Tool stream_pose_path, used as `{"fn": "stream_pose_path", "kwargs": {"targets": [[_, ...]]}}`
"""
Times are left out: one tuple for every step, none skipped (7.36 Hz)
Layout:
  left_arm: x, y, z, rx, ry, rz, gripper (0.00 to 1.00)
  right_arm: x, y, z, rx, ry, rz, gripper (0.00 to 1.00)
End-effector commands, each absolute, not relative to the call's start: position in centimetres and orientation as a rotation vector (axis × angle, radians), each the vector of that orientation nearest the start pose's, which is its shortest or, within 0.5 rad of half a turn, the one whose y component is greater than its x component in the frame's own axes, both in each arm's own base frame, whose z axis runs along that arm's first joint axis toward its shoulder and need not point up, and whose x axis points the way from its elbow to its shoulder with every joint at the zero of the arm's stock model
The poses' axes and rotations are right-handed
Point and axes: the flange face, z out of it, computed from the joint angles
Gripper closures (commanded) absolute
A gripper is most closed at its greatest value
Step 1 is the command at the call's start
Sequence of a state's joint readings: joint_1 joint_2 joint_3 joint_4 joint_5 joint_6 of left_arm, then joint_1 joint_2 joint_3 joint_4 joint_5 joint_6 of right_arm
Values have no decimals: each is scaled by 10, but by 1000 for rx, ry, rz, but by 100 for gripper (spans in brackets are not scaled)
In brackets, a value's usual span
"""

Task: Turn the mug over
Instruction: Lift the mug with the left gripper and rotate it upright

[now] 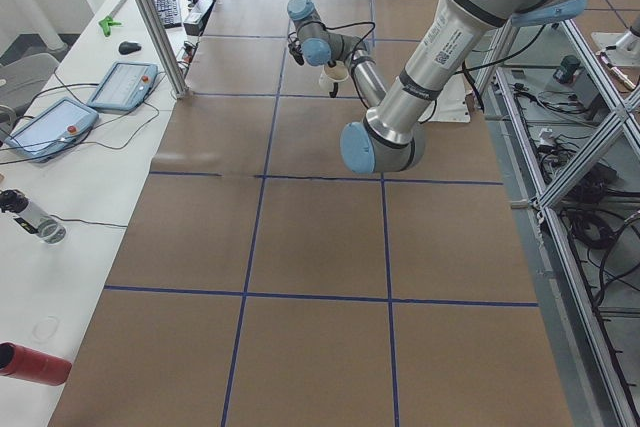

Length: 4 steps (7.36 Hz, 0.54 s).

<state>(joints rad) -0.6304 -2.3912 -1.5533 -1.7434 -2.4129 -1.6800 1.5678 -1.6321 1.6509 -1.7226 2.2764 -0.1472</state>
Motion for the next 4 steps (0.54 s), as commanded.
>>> {"fn": "stream_pose_path", "kwargs": {"targets": [[574,-485,99,-434,985,-201,100,67,-455,668,-77,-712,-97,0],[574,-488,107,-384,940,-115,100,67,-455,667,-75,-712,-97,0],[575,-491,118,-340,916,-53,100,67,-455,668,-77,-712,-97,0],[576,-490,119,-329,918,-26,100,67,-455,668,-77,-712,-97,0]]}}
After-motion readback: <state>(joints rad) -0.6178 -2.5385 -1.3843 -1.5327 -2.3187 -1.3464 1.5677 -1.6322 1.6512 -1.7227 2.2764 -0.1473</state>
